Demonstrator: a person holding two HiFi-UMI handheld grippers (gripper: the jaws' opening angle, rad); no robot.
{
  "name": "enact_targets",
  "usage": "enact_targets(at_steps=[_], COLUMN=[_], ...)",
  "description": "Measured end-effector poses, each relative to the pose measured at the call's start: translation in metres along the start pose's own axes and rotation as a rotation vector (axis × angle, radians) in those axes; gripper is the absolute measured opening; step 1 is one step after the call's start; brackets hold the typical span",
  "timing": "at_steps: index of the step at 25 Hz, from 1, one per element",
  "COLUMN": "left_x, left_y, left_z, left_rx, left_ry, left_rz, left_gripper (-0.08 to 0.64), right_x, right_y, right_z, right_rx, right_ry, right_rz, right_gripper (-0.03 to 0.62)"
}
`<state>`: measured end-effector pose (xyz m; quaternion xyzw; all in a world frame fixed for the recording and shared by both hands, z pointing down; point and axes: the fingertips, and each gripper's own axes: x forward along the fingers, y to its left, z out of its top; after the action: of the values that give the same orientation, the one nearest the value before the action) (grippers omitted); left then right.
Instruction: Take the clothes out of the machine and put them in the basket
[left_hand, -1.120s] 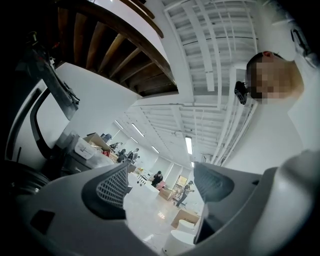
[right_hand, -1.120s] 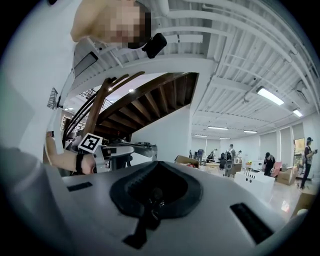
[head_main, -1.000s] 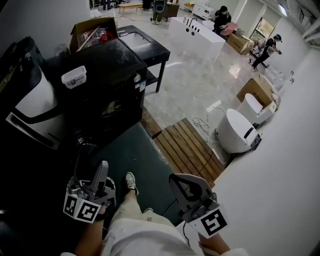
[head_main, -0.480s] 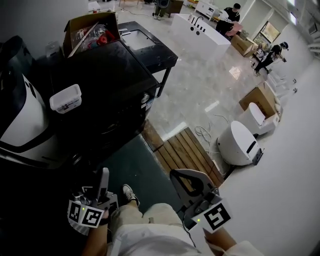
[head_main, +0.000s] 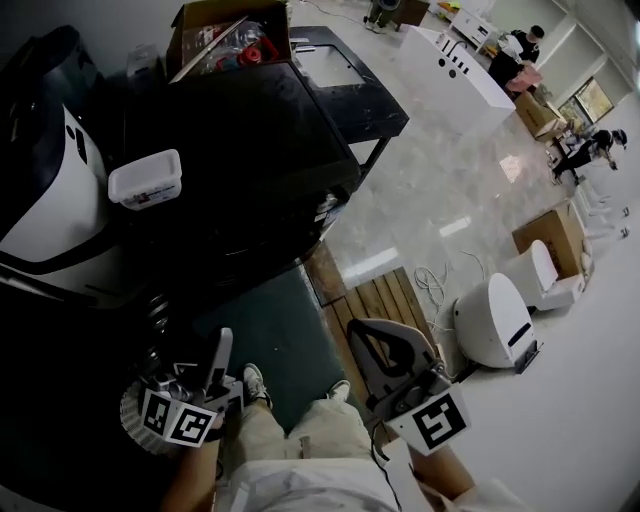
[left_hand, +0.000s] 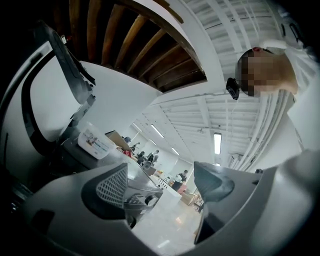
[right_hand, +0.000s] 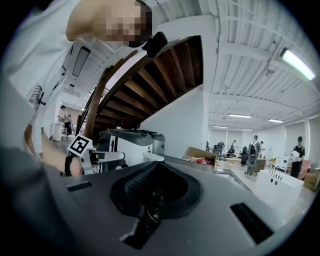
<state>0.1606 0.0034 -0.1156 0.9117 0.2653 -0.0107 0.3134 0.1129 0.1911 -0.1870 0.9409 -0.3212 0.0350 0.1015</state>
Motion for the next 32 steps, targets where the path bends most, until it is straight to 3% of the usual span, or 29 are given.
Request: enact_targets(at_steps=[7, 15, 21, 32], left_x=[0.019, 0.02, 0.017, 0.007], left_y=[0.022, 0.105, 0.165, 0.25], left_z=[-0.055, -0.155, -0.22, -0.319], left_rx=[0.08, 0.107, 0.127, 0.169], left_ry=[-0.079, -0.116, -0.189, -0.269], left_rz=[0.051, 0.006, -0.013, -0.048], left_gripper=[0.403, 0.405, 0.406, 0.405], right_x=[0.021, 0.061, 0.095, 0.145], right_y=[-0.017, 0.001, 0.013, 0.034], right_z=[-0.067, -0.194, -0.292, -0.408], right_rx=[-0.052, -0.128, -0.116, -0.197], right_ry=[-0.033, -0.118, -0.135, -0.232], right_rz=[0.195, 0.227, 0.276, 0.33], right_gripper=[0.014, 0.014, 0.014, 0.014])
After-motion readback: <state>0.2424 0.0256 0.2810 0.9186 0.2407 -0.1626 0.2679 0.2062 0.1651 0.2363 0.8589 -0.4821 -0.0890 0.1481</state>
